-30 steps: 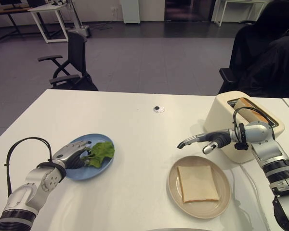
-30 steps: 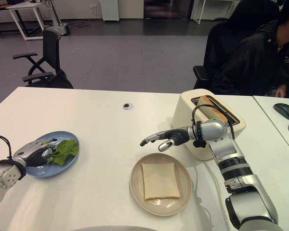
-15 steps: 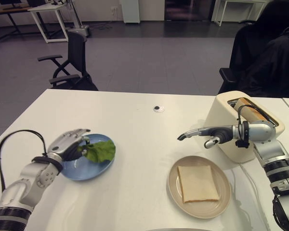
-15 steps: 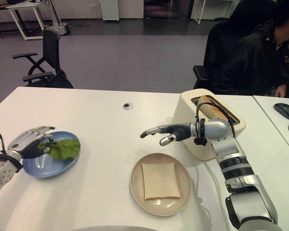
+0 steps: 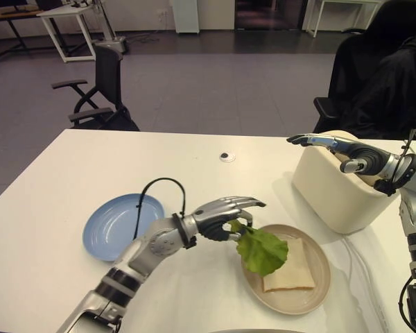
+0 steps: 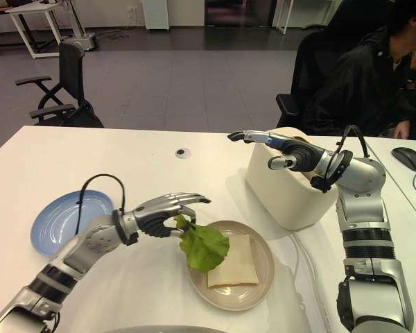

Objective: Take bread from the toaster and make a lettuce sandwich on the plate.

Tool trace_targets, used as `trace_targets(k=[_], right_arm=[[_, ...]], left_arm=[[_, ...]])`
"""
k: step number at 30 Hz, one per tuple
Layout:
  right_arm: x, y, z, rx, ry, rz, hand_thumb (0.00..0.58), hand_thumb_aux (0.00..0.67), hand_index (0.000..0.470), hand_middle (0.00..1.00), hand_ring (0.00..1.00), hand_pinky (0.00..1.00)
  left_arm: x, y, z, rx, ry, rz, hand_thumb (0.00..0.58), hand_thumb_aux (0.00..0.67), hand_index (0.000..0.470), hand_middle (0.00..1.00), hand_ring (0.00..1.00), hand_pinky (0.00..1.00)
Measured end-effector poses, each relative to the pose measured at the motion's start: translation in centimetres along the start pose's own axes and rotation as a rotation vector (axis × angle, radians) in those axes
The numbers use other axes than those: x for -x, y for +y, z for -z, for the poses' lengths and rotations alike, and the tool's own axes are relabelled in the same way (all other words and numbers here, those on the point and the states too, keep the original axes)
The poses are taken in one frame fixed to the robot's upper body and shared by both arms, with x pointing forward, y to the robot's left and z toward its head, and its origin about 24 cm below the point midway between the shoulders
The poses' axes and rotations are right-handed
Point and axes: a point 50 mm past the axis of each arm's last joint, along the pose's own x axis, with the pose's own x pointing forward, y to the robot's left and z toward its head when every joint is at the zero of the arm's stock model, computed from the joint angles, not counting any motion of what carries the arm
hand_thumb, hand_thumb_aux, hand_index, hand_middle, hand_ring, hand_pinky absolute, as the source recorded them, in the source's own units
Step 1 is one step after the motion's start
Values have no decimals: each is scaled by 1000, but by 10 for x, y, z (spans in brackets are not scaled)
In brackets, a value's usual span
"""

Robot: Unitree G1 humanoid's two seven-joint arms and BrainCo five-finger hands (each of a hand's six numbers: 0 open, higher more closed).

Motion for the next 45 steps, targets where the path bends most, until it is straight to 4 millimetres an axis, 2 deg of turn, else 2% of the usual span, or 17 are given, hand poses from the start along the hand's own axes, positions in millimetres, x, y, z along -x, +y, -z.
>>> trace_targets(k=[3, 6, 7, 8, 9, 14, 17, 21, 23, 25, 27, 28, 29, 35, 37, 41, 45], right_arm=[[-4, 8, 2, -16, 1, -17, 0, 0, 0, 0, 0, 0], [-9, 14, 4, -20, 3, -36, 0, 0, 0, 0, 0, 0], [-10, 16, 4, -19, 5, -39, 0, 0, 0, 0, 0, 0], [-10, 17, 5, -18, 6, -43, 0, 0, 0, 0, 0, 0], [-11, 18, 5, -15, 6, -49, 0, 0, 0, 0, 0, 0], [-9, 23, 9, 34, 51, -18, 0, 0, 0, 0, 0, 0], [8, 4, 10, 185, 172, 161, 0, 0, 0, 0, 0, 0], [62, -24, 22, 384, 492, 373, 0, 0, 0, 0, 0, 0], [93, -19, 43, 381, 702, 394, 0, 0, 0, 0, 0, 0], [106, -13, 53, 361, 780, 395, 0, 0, 0, 0, 0, 0], [108, -8, 57, 356, 807, 375, 374, 271, 190, 0, 0, 0], [108, -6, 57, 354, 809, 369, 468, 376, 264, 0, 0, 0], [107, -4, 58, 351, 811, 364, 498, 418, 293, 0, 0, 0], [92, -4, 48, 351, 709, 351, 476, 386, 271, 0, 0, 0], [92, -3, 47, 345, 700, 349, 494, 413, 289, 0, 0, 0], [90, -3, 45, 344, 687, 355, 580, 670, 470, 0, 0, 0], [88, -1, 46, 311, 675, 353, 580, 670, 470, 0, 0, 0]], left_arm=[[-30, -16, -10, 27, -63, 32, 580, 670, 470, 0, 0, 0], [-39, -22, -9, 17, -64, 51, 580, 670, 470, 0, 0, 0], [-40, -24, -10, 17, -65, 58, 570, 583, 409, 0, 0, 0], [-41, -26, -9, 19, -63, 63, 301, 205, 144, 0, 0, 0], [-42, -30, -9, 14, -62, 75, 0, 0, 0, 0, 0, 0], [-43, -30, -7, -17, -49, 69, 0, 0, 0, 0, 0, 0], [-39, -22, -5, -39, -37, 44, 0, 0, 0, 0, 0, 0], [-29, -11, -1, -51, -17, 8, 0, 0, 0, 0, 0, 0], [-28, -8, -1, -41, -19, -10, 0, 0, 0, 0, 0, 0], [-26, -6, -3, -19, -32, -36, 0, 0, 0, 0, 0, 0], [-24, -1, -1, -18, -28, -59, 0, 0, 0, 0, 0, 0], [-21, 3, 1, -14, -19, -83, 0, 0, 0, 0, 0, 0], [-19, 5, 3, -18, -9, -97, 0, 0, 0, 0, 0, 0], [-8, 11, 11, -16, 33, -125, 0, 0, 0, 0, 0, 0], [-8, 10, 11, -14, 35, -125, 0, 0, 0, 0, 0, 0], [-7, 8, 14, -5, 48, -120, 0, 0, 0, 0, 0, 0], [-6, 6, 16, 2, 57, -117, 0, 0, 0, 0, 0, 0]])
